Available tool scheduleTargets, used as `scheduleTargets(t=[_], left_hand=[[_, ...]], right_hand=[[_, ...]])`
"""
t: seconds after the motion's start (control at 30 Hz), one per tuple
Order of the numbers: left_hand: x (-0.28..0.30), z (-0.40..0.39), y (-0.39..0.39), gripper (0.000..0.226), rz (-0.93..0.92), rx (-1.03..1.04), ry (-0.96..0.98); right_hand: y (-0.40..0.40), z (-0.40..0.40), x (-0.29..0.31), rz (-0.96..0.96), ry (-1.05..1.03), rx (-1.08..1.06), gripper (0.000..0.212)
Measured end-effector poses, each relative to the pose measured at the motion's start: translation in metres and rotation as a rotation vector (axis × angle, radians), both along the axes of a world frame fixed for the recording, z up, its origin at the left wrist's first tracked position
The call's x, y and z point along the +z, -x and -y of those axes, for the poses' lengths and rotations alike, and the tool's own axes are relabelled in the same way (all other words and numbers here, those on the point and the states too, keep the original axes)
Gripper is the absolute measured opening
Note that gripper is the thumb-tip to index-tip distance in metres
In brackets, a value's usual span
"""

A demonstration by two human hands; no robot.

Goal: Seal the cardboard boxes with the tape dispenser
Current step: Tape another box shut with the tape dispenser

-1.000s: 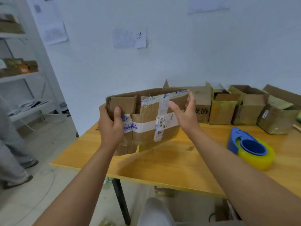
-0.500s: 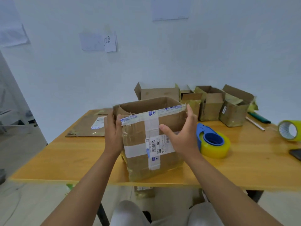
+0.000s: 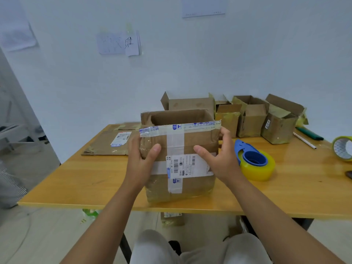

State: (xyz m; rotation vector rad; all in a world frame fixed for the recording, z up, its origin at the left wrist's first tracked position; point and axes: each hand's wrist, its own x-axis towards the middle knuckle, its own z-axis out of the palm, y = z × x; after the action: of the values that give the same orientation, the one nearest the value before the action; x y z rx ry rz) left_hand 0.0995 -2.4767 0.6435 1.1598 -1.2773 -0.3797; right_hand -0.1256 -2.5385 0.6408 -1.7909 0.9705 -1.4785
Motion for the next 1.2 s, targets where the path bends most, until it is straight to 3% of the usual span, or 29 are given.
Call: scheduleTargets(t=[0.1, 0.2, 0.4, 0.57, 0.67, 0.73, 0.83, 1.07, 1.2], left_hand=[[0.005, 0.0, -0.001, 0.045, -0.009, -0.017, -0.017], [-0.001, 0.0, -0.004, 0.031, -0.017, 0.009, -0.01], [-0.009, 0.002, -0.006, 0.049, -0.09, 0.018, -0.008], [-0.008, 0.005, -0.002, 0.073, -0.143, 0.049, 0.003], [-0.005, 0.008, -0.004, 0.055, -0.179, 0.067, -0.036], [-0.004, 0.009, -0.006, 0.037, -0.217, 0.076, -0.083], [-0.001, 0.012, -0.008, 0.055, -0.285, 0.066, -0.101], [0.028, 0.026, -0.028, 0.089, 0.098, 0.014, -0.183], [0.047, 0.035, -0.029, 0.087, 0.319, -0.025, -0.219]], right_hand=[[-0.001, -0.002, -0.003, 0.059, -0.016, 0.041, 0.076], [-0.005, -0.006, -0.004, 0.062, -0.003, 0.072, 0.052], [-0.013, -0.007, -0.003, 0.068, -0.025, 0.045, 0.034], [-0.017, -0.007, -0.002, 0.073, -0.013, 0.002, 0.043], [-0.021, -0.005, 0.002, 0.12, -0.021, -0.031, 0.037], [-0.022, -0.002, 0.004, 0.142, -0.033, -0.06, 0.045], [-0.023, 0.004, 0.004, 0.12, -0.041, -0.126, 0.066], [-0.02, 0.015, 0.009, 0.102, -0.165, -0.035, 0.078], [-0.015, 0.018, 0.015, 0.074, -0.166, 0.041, 0.088]])
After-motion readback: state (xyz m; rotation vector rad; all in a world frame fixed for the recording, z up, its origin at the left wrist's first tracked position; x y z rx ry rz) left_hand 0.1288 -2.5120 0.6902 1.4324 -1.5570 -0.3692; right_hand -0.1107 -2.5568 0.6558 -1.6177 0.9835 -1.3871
